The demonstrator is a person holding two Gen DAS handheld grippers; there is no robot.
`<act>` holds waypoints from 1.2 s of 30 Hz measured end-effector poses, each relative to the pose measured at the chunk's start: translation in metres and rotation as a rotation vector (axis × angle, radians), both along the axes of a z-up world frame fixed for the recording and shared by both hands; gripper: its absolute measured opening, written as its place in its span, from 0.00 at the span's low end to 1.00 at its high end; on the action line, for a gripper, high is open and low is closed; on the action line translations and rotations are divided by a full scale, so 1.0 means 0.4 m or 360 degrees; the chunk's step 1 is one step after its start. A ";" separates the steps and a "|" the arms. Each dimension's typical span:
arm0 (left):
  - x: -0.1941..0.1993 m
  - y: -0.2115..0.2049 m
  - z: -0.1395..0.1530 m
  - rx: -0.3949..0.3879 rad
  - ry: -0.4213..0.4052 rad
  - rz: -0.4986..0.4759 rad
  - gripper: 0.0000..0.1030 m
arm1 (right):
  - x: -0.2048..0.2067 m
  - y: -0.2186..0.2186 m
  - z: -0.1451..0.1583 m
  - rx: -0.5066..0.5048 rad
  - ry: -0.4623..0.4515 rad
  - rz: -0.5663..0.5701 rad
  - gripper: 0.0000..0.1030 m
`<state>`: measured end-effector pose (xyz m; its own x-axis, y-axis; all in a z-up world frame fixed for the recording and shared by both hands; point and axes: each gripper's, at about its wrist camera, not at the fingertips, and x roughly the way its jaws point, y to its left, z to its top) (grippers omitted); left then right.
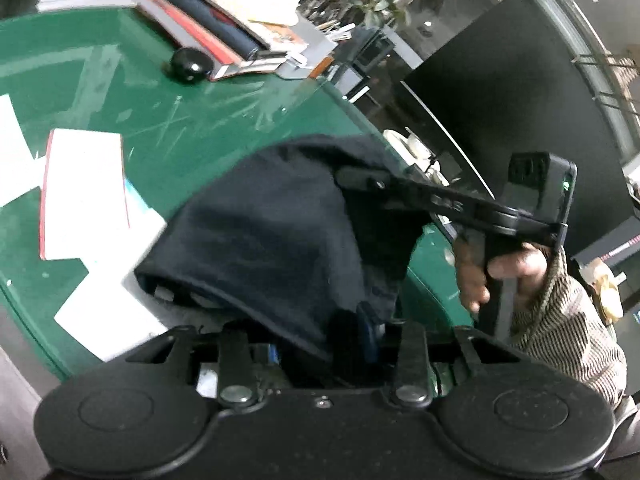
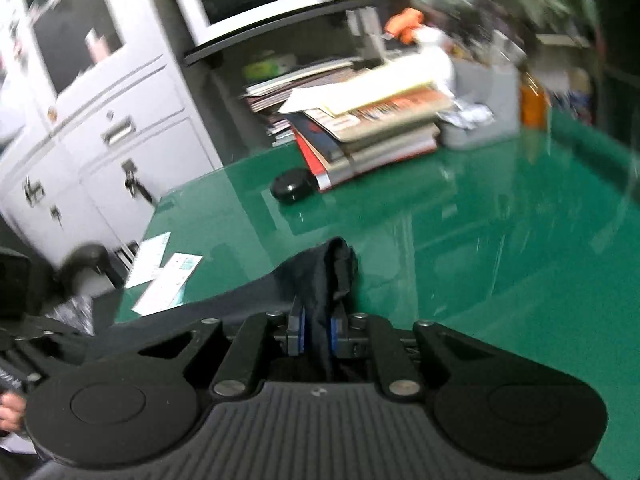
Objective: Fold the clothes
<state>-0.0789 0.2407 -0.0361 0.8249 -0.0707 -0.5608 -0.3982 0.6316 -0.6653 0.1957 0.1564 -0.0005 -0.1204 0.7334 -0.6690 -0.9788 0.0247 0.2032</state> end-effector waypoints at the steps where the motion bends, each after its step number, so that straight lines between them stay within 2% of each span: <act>1: 0.000 0.001 -0.003 -0.0009 -0.0004 0.0002 0.34 | 0.000 0.011 -0.009 -0.0014 -0.0057 0.0006 0.11; 2: 0.000 0.002 -0.003 -0.0008 -0.0005 0.0001 0.34 | 0.006 0.011 -0.019 -0.0020 -0.0072 -0.0017 0.22; 3: -0.002 0.005 -0.002 -0.0001 -0.0008 -0.0007 0.34 | 0.012 0.010 -0.028 -0.0025 -0.0083 -0.0042 0.38; 4: -0.005 0.008 -0.001 0.0013 -0.0010 -0.0021 0.37 | 0.018 0.008 -0.037 -0.0030 -0.0095 -0.0068 0.46; 5: -0.011 0.010 0.000 0.0027 -0.0016 -0.0037 0.42 | 0.028 -0.006 -0.035 0.0000 -0.0086 -0.0103 0.63; 6: -0.021 0.012 0.001 0.0040 -0.0026 -0.0058 0.44 | 0.039 -0.021 -0.033 0.0033 -0.0076 -0.0140 0.76; 8: -0.036 0.017 0.000 0.0044 -0.0042 -0.0084 0.52 | 0.063 -0.068 -0.012 0.0154 -0.0087 -0.0251 0.85; 9: -0.047 0.022 0.001 0.0038 -0.0049 -0.0095 0.55 | 0.077 -0.093 0.003 0.0221 -0.0089 -0.0312 0.85; 10: -0.062 0.027 0.002 0.0033 -0.0055 -0.0101 0.64 | 0.090 -0.117 0.017 0.0284 -0.0083 -0.0389 0.85; 11: -0.083 0.033 0.007 0.0043 -0.0057 -0.0101 0.68 | 0.102 -0.141 0.031 0.0346 -0.0076 -0.0467 0.83; 12: -0.107 0.039 0.019 0.0083 -0.0052 -0.0088 0.71 | 0.108 -0.160 0.041 0.0382 -0.0069 -0.0533 0.68; 13: -0.122 0.041 0.031 0.0137 -0.0044 -0.0070 0.70 | 0.110 -0.175 0.049 0.0388 -0.0055 -0.0553 0.52; 14: -0.132 0.043 0.040 0.0178 -0.0039 -0.0054 0.70 | 0.107 -0.184 0.052 0.0373 -0.0050 -0.0549 0.18; 15: -0.140 0.046 0.052 0.0222 -0.0053 -0.0017 0.69 | 0.103 -0.186 0.052 0.0364 -0.0059 -0.0554 0.06; 17: -0.149 0.046 0.073 0.0279 -0.0098 0.0027 0.66 | 0.056 -0.188 0.047 0.0363 -0.0124 -0.0524 0.06; 19: -0.132 0.042 0.091 0.0296 -0.0188 0.0022 0.65 | 0.017 -0.174 0.037 0.0357 -0.0108 -0.0440 0.06; 22: -0.045 0.008 0.096 0.0330 -0.0247 -0.0075 0.65 | -0.035 -0.149 0.025 0.0353 -0.0061 -0.0343 0.06; 28: 0.041 -0.023 0.036 0.0325 -0.0118 -0.0180 0.64 | -0.095 -0.111 -0.006 0.0259 -0.0054 -0.0209 0.07; 31: 0.041 -0.021 0.020 0.0308 -0.0093 -0.0169 0.63 | -0.096 -0.091 -0.039 0.0130 -0.0087 -0.0226 0.06; 34: 0.045 -0.013 0.012 0.0290 -0.0082 -0.0165 0.62 | -0.082 -0.086 -0.046 0.0126 -0.0088 -0.0282 0.01; 36: 0.045 -0.011 0.010 0.0303 -0.0069 -0.0153 0.57 | -0.070 -0.074 -0.045 0.0112 -0.0070 -0.0330 0.00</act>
<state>-0.0609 0.2363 -0.0321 0.8430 -0.0465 -0.5359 -0.3038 0.7810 -0.5457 0.1678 0.1266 -0.0184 0.0661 0.7847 -0.6164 -0.9622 0.2138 0.1690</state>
